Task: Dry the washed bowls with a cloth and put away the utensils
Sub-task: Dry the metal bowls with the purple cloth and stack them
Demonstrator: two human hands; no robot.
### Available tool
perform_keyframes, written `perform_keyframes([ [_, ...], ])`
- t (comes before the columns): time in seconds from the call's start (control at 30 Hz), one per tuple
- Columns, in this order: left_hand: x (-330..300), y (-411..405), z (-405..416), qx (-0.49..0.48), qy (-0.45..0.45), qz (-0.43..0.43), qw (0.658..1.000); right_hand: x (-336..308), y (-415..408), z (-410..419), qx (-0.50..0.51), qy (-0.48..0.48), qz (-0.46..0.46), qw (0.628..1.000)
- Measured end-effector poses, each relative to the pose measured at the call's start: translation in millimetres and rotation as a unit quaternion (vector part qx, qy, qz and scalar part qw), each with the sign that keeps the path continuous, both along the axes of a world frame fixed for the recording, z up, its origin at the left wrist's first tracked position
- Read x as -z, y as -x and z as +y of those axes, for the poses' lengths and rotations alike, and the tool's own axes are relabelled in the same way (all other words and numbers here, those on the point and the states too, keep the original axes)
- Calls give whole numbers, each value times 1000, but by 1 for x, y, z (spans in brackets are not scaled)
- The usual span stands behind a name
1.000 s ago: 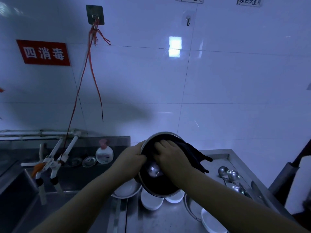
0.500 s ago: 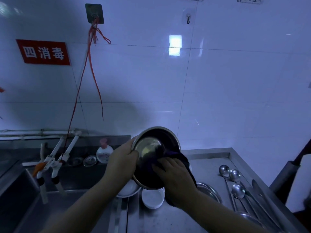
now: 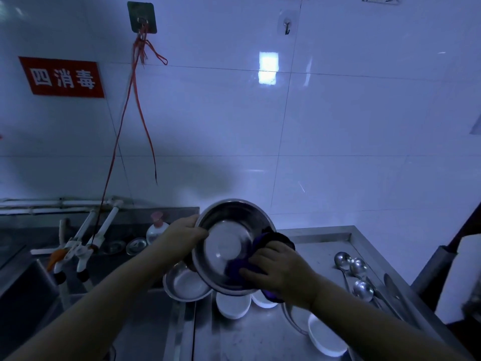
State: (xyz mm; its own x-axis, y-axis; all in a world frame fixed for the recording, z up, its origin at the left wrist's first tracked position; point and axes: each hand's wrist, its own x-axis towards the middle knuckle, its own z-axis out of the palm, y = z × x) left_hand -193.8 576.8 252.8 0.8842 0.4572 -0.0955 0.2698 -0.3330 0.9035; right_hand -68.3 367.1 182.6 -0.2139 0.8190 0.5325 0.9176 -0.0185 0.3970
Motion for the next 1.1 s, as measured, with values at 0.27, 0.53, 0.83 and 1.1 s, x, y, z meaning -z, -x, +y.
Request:
perform_keyframes([
  [0.27, 12, 19, -17, 58, -557, -94, 823, -17, -2, 0, 25, 49, 68, 996],
  [0.53, 14, 20, -19, 136, -398, -109, 901, -31, 0, -6, 19, -88, 209, 974],
  [0.83, 22, 9, -51, -47, 132, -142, 980, -39, 15, 8, 100, -205, 370, 901],
  [1.1, 5, -7, -74, -141, 347, -120, 919, -22, 40, 28, 132, -264, 268, 917],
])
